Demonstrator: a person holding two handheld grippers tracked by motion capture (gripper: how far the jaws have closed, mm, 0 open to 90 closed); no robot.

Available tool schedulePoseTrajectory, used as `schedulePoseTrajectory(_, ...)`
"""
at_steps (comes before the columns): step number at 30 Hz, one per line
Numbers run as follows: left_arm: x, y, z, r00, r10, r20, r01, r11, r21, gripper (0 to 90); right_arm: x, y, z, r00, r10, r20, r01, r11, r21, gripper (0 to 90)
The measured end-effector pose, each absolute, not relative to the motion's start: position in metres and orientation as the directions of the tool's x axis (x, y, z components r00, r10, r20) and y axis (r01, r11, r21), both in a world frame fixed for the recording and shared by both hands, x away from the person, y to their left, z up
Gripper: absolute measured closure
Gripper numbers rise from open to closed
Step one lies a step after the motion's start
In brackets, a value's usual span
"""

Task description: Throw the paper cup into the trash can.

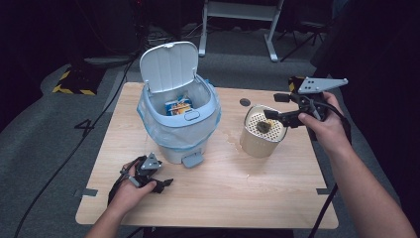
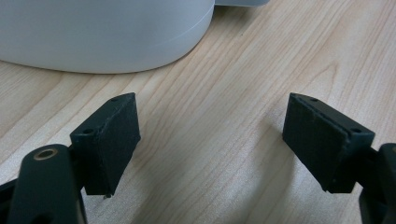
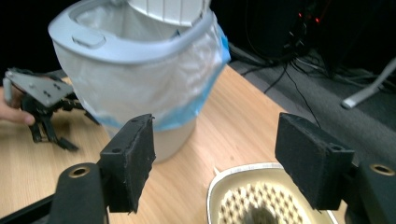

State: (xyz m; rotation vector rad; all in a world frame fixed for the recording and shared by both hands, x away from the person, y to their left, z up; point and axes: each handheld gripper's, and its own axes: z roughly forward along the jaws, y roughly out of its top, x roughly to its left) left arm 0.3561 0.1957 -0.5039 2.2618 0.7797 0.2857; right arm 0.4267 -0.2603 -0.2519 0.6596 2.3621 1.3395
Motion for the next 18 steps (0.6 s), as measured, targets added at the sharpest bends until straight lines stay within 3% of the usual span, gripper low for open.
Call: schedulePoseTrajectory(18,0.357,0.199,-0.504,0.782,0.623,-0.020,0.459,-0.553,0.695,19.3,0.402,-0.317,-0.316,-0.775,0.631,-0.006,0.326,0.408,0.853,27.1)
